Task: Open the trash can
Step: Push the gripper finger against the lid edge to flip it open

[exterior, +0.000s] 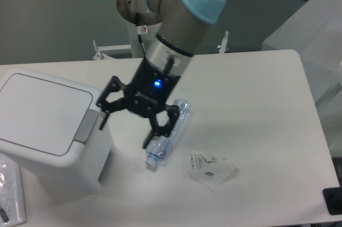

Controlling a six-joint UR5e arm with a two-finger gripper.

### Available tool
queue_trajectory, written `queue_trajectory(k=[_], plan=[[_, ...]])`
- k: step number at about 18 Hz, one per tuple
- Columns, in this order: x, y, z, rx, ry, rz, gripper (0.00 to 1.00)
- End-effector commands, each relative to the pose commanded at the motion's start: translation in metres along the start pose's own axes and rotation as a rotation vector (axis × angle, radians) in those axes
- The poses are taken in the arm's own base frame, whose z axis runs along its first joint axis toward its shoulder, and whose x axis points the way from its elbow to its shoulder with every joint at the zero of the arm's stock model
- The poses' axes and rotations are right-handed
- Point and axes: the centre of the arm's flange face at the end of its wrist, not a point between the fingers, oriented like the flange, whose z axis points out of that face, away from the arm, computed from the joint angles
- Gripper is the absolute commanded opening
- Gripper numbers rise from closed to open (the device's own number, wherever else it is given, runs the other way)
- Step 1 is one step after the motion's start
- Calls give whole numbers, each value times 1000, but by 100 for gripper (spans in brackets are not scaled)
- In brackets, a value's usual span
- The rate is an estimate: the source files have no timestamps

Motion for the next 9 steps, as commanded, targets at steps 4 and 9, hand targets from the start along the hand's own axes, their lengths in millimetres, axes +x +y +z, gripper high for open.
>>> queue_trajectory(k=[4, 9], plan=[[-3, 13, 13, -2, 2, 4, 100], [-6, 19, 19, 20, -8, 28, 100]])
